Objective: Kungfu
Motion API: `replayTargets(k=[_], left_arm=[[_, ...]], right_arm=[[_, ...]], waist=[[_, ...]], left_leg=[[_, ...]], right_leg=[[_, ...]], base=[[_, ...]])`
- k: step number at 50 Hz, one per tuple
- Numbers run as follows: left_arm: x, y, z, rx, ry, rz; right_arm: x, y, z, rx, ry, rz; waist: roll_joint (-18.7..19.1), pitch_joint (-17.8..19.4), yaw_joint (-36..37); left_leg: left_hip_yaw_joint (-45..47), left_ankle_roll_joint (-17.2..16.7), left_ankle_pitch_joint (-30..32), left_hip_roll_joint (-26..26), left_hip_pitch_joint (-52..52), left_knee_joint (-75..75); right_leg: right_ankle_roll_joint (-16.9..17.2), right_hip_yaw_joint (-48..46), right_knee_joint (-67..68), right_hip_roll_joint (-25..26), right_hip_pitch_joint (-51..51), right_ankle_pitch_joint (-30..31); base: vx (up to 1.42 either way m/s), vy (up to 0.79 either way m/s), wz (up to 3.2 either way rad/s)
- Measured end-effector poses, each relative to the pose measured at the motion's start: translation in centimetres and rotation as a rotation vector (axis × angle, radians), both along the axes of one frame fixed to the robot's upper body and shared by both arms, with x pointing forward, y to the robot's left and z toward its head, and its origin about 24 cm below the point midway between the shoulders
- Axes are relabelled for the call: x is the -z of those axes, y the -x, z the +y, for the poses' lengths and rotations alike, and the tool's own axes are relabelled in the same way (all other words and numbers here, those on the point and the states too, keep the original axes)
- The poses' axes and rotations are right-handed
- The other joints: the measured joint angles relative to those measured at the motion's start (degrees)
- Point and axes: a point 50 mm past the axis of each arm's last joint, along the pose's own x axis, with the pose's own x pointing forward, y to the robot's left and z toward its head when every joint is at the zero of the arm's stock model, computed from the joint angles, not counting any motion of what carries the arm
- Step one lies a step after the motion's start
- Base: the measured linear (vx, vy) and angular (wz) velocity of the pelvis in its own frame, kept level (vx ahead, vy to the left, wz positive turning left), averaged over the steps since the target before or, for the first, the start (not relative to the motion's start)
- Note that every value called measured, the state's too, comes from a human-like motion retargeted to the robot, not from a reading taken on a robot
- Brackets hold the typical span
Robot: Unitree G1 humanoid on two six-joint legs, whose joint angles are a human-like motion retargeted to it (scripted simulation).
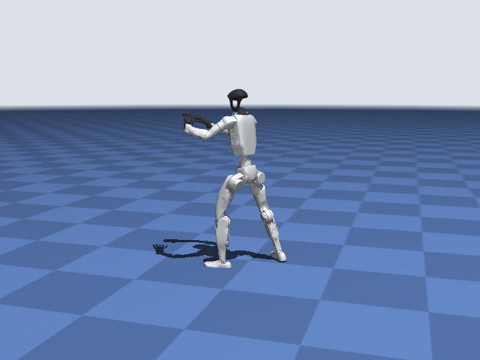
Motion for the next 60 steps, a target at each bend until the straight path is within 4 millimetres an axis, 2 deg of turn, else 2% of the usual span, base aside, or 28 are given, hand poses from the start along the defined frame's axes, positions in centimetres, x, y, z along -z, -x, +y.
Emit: replayTargets(k=[3, 6, 10, 16, 19, 22, 25, 27, 30, 34, 36, 38, 42, 47, 52, 55, 60], left_arm=[[0.8, 0.3, 0.4, -0.018, -0.001, 0.015], [1.4, 0.9, 1.1, -0.059, 0.0, 0.01], [3.4, 1.5, 1.0, -0.039, 0.058, 0.05], [9.7, 0.5, -3.9, 0.13, -0.014, 0.375], [13.6, 0.4, -6.6, 0.188, -0.077, 0.555], [18.2, 0.5, -8.9, 0.193, -0.067, 0.724], [22.6, 1.2, -11.0, 0.194, -0.071, 0.874], [25.4, 2.1, -13.0, 0.202, -0.043, 0.975], [27.9, 3.5, -15.5, 0.213, 0.01, 1.059], [30.0, 5.4, -18.0, 0.207, 0.056, 1.097], [30.8, 6.5, -19.3, 0.21, 0.07, 1.114], [31.2, 6.9, -19.5, 0.202, 0.061, 1.114], [31.0, 7.0, -20.3, 0.232, -0.006, 1.066], [30.6, 7.3, -21.2, 0.301, -0.095, 1.051], [30.4, 7.7, -21.8, 0.405, -0.124, 1.19], [29.8, 7.0, -21.4, 0.419, -0.082, 1.25], [27.2, 4.6, -19.3, 0.404, 0.013, 1.144]], right_arm=[[0.9, 0.2, 0.1, -0.006, -0.004, 0.022], [2.2, 0.3, 0.0, -0.013, -0.03, 0.047], [4.9, 0.6, -0.4, -0.027, -0.065, 0.125], [10.6, 1.7, -2.0, -0.054, -0.018, 0.285], [13.6, 2.7, -3.0, -0.05, 0.024, 0.336], [16.9, 4.2, -3.9, -0.068, 0.032, 0.368], [20.9, 5.5, -5.0, -0.053, 0.112, 0.448], [23.0, 6.1, -6.3, -0.022, 0.133, 0.515], [25.1, 7.4, -7.7, -0.047, 0.194, 0.612], [26.8, 8.9, -9.8, -0.047, 0.248, 0.662], [27.6, 9.9, -10.8, -0.048, 0.259, 0.685], [28.0, 10.6, -11.3, -0.045, 0.248, 0.685], [28.8, 12.1, -12.1, 0.006, 0.173, 0.657], [29.2, 13.4, -12.8, 0.069, 0.071, 0.636], [29.2, 13.7, -13.4, 0.123, -0.001, 0.705], [29.3, 14.3, -14.5, 0.165, -0.016, 0.767], [29.0, 17.0, -17.3, 0.218, -0.167, 0.837]], waist=[[1.07, 0.27, -2.23], [3.01, 0.3, -3.7], [4.99, 0.52, -7.76], [5.78, 0.93, -15.07], [5.87, 1.15, -17.69], [6.81, 1.75, -21.12], [8.53, 3.43, -24.73], [8.84, 4.26, -26.6], [9.04, 4.86, -31.13], [10.49, 6.54, -36.9], [10.64, 6.14, -38.78], [10.89, 7.34, -39.11], [11.94, 10.1, -37.61], [12.4, 10.2, -35.05], [12.21, 9.91, -32.65], [11.83, 9.99, -30.89], [11.28, 11.18, -27.05]], left_leg=[[4.6, -0.62, 0.08, 2.33, 3.01, -1.39], [8.53, -1.32, 0.97, 6.0, 5.52, -3.35], [10.8, -2.28, 3.04, 9.25, 7.97, -5.67], [12.96, -2.64, 6.97, 11.38, 11.34, -9.01], [10.96, -3.45, 9.64, 12.19, 11.98, -9.9], [4.58, -3.9, 13.22, 13.72, 10.93, -10.02], [-7.03, -6.46, 15.86, 14.47, 10.15, -10.69], [-7.28, -8.45, 15.56, 14.94, 10.65, -11.67], [-4.22, -8.56, 13.44, 12.03, 9.92, -14.19], [1.13, -8.56, 10.55, 11.19, 8.95, -16.53], [-0.26, -8.56, 11.0, 8.92, 7.78, -17.2], [-0.38, -8.56, 11.37, 9.14, 7.35, -17.17], [0.75, -8.56, 11.21, 11.52, 7.84, -16.77], [0.2, -8.56, 11.33, 10.6, 7.36, -16.91], [0.47, -8.56, 10.93, 9.74, 6.88, -16.88], [-0.85, -8.56, 10.64, 9.89, 6.47, -16.06], [-3.75, -8.56, 8.79, 11.56, 5.58, -12.92]], right_leg=[[-3.13, 1.45, -0.22, -0.19, -3.15, 0.71], [-6.46, -3.47, 1.71, -1.05, -6.11, -0.77], [-6.55, -7.8, 4.12, -1.7, -8.91, -1.81], [-2.26, -2.37, 12.07, -0.62, -15.46, -3.08], [-1.88, 0.44, 16.59, 0.39, -19.33, -5.7], [-2.26, 2.32, 21.77, 1.41, -24.15, -8.23], [-2.96, 4.55, 26.52, 3.42, -29.19, -10.21], [-3.48, 6.69, 29.93, 3.76, -33.33, -10.91], [-2.8, 9.03, 34.34, 0.78, -39.3, -11.79], [-3.6, 9.43, 39.01, -1.31, -43.76, -13.09], [-3.94, 10.44, 41.18, -3.46, -46.11, -13.27], [-4.71, 10.41, 41.97, -3.57, -46.73, -13.46], [-6.21, 8.4, 41.08, -2.08, -44.49, -13.8], [-6.3, 7.93, 39.66, -3.19, -43.13, -12.59], [-5.74, 7.14, 37.33, -4.11, -40.87, -11.36], [-5.01, 6.58, 34.81, -3.94, -38.18, -10.34], [-3.72, 4.51, 28.52, -1.99, -31.3, -8.0]], base=[[-0.31, -0.09, -1.77], [-0.37, -0.21, -1.97], [-0.32, -0.38, -1.39], [-0.25, -0.53, -0.74], [-0.23, -0.53, -0.88], [-0.22, -0.36, -0.81], [-0.26, -0.25, -0.84], [-0.26, -0.12, -0.75], [-0.25, -0.05, -0.03], [-0.17, 0.06, 0.31], [-0.08, 0.08, 0.38], [-0.05, 0.0, 0.04], [0.0, 0.0, 0.0], [0.02, 0.13, 0.19], [0.09, 0.19, 0.26], [0.16, 0.21, 0.3], [0.18, 0.21, 0.34]])
